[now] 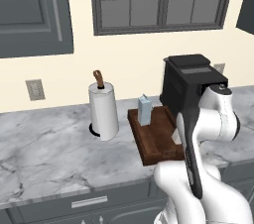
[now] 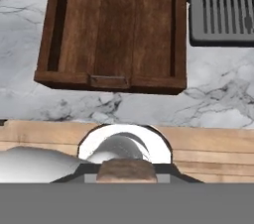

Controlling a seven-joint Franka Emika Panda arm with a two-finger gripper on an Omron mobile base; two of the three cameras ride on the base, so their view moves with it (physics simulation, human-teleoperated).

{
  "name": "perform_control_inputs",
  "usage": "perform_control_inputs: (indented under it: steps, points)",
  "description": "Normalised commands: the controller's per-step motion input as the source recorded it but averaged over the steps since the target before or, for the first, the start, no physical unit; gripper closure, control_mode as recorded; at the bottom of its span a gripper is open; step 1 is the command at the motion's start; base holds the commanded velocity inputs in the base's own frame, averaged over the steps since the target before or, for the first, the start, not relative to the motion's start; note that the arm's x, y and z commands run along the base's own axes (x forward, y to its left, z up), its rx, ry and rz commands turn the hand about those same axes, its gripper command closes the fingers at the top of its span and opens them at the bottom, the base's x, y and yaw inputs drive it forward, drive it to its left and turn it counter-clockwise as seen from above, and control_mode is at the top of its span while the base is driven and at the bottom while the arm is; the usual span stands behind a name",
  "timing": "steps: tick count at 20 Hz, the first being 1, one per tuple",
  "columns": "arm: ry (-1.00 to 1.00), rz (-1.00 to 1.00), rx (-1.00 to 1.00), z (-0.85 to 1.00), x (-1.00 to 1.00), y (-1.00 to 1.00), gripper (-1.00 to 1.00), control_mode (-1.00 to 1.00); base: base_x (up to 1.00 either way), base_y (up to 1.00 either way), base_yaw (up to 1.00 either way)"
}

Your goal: Take out the milk from the fridge and place it on the tray on the counter. Then take the sugar cube near the tray and place it in the tray.

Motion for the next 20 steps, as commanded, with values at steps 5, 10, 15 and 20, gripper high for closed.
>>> perform_control_inputs:
  steps: [5, 10, 15, 20]
  points:
    - [-0.05, 0.08, -0.04, 0.0, 0.42, 0.23, 1.0, -1.0, 0.0, 0.0, 0.0]
    - [0.0, 0.0, -0.05, -0.08, 0.52, 0.22, 1.0, -1.0, 0.0, 0.0, 0.0]
    - [0.0, 0.0, -0.04, -0.16, 0.48, 0.09, 1.0, -1.0, 0.0, 0.0, 0.0]
    - [0.0, 0.01, -0.02, -0.19, 0.5, 0.02, 1.0, -1.0, 0.0, 0.0, 0.0]
